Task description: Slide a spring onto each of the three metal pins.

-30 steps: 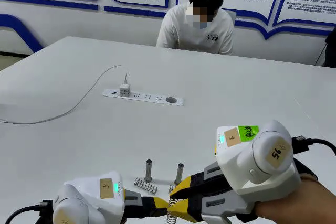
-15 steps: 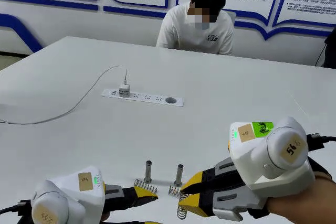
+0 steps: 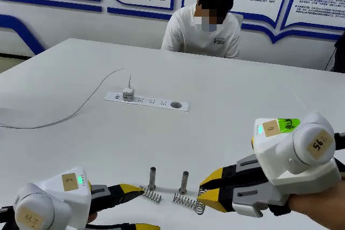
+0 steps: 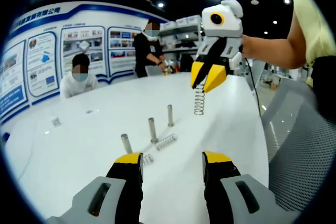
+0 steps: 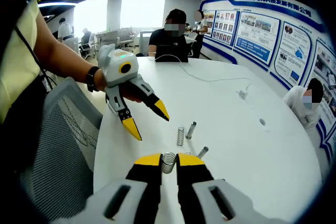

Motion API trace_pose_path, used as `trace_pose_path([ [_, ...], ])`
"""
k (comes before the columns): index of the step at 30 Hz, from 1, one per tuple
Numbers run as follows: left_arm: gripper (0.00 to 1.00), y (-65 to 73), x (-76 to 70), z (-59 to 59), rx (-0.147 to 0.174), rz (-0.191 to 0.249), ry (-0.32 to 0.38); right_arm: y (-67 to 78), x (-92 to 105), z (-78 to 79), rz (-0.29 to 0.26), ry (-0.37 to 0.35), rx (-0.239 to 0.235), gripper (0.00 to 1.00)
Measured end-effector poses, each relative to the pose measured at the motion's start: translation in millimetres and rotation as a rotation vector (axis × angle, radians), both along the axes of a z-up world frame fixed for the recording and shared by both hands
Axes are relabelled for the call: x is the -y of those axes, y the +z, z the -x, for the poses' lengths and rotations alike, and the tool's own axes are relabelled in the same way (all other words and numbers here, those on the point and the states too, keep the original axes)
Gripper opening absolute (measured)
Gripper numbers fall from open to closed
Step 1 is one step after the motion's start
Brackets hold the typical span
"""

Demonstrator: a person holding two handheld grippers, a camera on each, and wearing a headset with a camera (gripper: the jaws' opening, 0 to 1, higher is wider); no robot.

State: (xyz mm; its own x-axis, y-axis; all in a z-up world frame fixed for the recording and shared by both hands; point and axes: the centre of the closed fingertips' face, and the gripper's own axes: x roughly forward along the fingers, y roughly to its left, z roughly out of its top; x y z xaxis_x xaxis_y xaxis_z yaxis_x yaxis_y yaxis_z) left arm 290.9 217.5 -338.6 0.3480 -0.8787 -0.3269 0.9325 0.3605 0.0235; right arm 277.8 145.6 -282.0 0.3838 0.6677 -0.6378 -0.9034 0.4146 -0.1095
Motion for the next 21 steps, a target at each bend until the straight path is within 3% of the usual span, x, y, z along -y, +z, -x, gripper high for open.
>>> trace_pose_path([
  [11, 0.52, -2.7, -10.6, -7.1, -0.009, 0.002, 0.043, 10.9, 25.2, -19.7, -0.001, -0.070, 0.033, 0.11],
  [21, 0.54, -5.7, -12.9, -11.1, -0.015, -0.002, 0.056, 16.2, 47.8, -47.4, 0.022, -0.135, 0.075, 0.11],
])
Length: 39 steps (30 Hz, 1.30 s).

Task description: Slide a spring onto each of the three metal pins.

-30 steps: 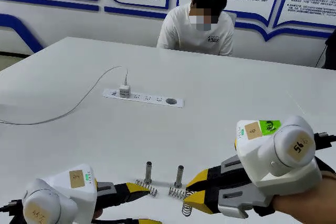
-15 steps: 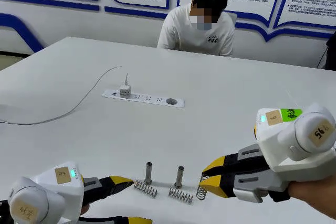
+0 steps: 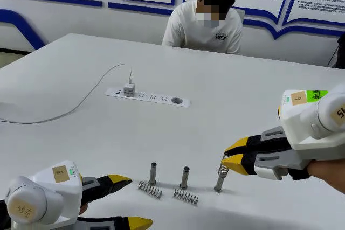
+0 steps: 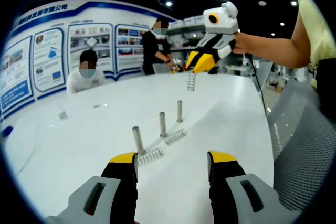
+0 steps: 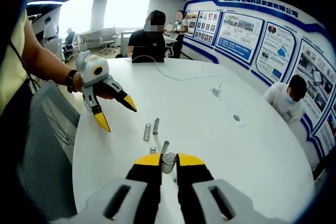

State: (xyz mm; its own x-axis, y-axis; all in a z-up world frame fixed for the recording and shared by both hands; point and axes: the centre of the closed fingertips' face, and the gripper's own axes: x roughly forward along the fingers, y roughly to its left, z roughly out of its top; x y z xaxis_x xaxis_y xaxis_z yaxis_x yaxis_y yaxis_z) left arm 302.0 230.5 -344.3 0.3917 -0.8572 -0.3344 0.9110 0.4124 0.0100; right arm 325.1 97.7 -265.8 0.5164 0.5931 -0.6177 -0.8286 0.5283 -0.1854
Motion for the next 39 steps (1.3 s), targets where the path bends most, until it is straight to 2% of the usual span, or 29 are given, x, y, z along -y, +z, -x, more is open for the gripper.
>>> trace_pose_path([
  [4, 0.55, -2.0, -1.0, -0.5, -0.006, -0.005, 0.003, -5.9, 7.3, -11.2, 0.027, -0.028, 0.010, 0.11],
  [9, 0.56, -2.8, -2.8, -0.6, -0.010, -0.004, 0.009, -11.5, 11.7, -19.9, 0.032, -0.048, 0.006, 0.11],
  [16, 0.56, -3.6, -4.1, -1.2, -0.014, -0.005, 0.015, -24.5, 17.3, -28.4, 0.037, -0.074, -0.019, 0.11],
  [39, 0.55, -5.5, -4.7, -2.5, -0.021, -0.010, 0.015, -46.3, 20.2, -34.4, 0.023, -0.099, -0.054, 0.11],
])
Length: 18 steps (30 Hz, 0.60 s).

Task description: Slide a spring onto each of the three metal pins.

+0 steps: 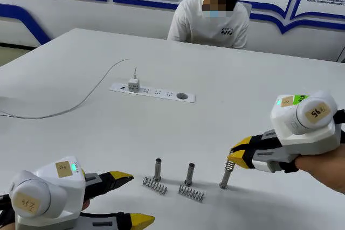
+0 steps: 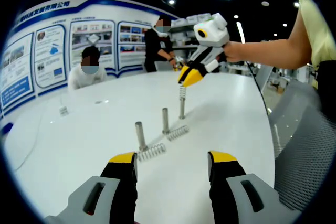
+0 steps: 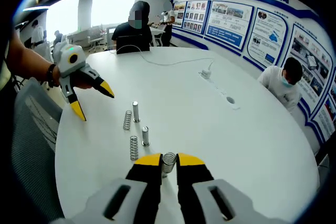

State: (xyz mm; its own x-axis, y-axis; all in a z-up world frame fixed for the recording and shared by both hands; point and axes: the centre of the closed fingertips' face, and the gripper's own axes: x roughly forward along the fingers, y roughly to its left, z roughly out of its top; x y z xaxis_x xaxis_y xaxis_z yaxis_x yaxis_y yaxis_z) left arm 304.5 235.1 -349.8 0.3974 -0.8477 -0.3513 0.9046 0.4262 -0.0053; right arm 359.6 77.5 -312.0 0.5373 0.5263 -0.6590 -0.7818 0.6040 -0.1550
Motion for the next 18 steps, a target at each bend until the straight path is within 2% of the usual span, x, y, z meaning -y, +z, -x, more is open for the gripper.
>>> trace_pose_path([
  [18, 0.55, -3.1, 0.1, 1.5, -0.010, -0.008, -0.001, -33.1, 0.9, -2.4, -0.006, -0.027, -0.044, 0.12],
])
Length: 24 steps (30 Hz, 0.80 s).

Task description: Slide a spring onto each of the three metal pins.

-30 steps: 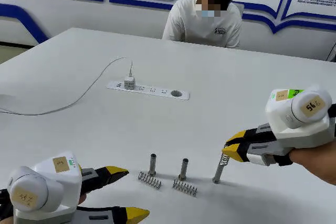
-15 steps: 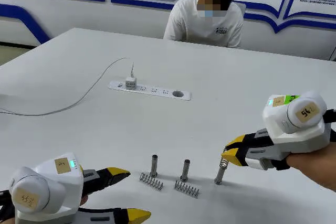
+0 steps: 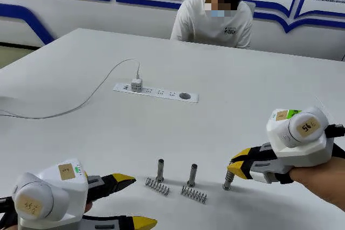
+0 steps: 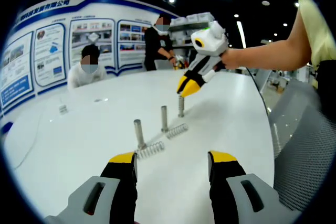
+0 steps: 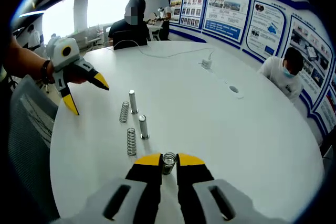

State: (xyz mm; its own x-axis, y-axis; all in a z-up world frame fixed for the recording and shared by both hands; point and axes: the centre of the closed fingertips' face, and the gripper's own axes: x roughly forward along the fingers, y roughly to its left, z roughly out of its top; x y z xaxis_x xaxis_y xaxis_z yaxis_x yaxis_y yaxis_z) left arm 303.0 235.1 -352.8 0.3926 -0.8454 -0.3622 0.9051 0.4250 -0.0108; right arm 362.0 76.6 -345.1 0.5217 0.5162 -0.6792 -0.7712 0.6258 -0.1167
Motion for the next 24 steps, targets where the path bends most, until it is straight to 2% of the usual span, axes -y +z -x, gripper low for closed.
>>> trace_pose_path([
  [13, 0.55, -3.5, -0.3, 1.7, -0.007, -0.001, 0.004, -14.7, 1.2, 0.3, 0.007, -0.016, -0.028, 0.12],
  [24, 0.55, -2.8, 1.0, 2.1, -0.005, 0.002, 0.003, -15.8, -0.4, 1.0, -0.005, -0.025, -0.028, 0.15],
])
